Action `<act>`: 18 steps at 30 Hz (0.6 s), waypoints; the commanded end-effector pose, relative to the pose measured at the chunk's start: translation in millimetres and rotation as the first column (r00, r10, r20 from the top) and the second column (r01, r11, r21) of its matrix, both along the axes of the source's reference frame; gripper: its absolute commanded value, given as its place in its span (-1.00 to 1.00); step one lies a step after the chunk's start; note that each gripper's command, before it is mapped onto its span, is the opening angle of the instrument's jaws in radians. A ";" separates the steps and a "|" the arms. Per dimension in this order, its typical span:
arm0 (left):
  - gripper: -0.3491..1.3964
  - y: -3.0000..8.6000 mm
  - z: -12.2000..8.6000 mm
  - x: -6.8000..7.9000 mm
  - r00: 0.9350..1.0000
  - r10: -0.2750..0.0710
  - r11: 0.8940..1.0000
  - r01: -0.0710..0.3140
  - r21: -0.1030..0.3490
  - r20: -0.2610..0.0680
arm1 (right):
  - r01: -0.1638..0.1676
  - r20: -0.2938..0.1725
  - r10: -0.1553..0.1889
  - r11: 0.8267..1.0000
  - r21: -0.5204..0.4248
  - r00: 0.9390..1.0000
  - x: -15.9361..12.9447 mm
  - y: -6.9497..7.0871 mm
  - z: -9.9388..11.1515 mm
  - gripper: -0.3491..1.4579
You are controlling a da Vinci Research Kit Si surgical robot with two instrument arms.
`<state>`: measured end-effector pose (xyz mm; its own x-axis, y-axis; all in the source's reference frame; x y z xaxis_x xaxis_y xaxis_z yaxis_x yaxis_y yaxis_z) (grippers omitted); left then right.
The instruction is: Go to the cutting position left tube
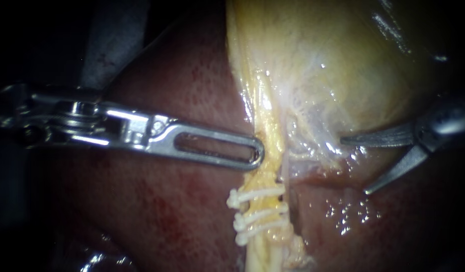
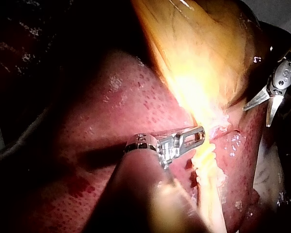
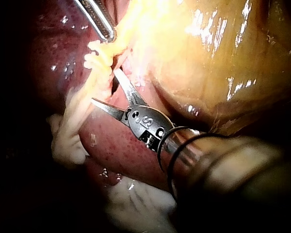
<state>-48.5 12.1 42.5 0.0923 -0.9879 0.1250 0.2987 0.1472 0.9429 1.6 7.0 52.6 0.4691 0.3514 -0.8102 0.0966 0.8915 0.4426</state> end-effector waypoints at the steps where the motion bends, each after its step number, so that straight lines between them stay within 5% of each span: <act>1: -1.00 0.0 0.0 0.0 1.000 0.000 1.000 0.000 0.000 0.000 | 0.000 0.000 0.000 1.000 0.000 1.000 0.0 0.0 0.0 0.77; 18: -1.00 0.8 -2.4 2.4 1.000 -0.005 1.000 0.005 0.010 0.021 | -0.001 0.001 0.001 1.000 -0.002 1.000 0.1 -0.2 0.3 0.75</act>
<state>-46.0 13.0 40.0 0.0851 -0.9894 0.1174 0.2777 0.1367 0.9509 1.7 6.8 52.9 0.4690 0.3498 -0.8110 0.0965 0.8924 0.4407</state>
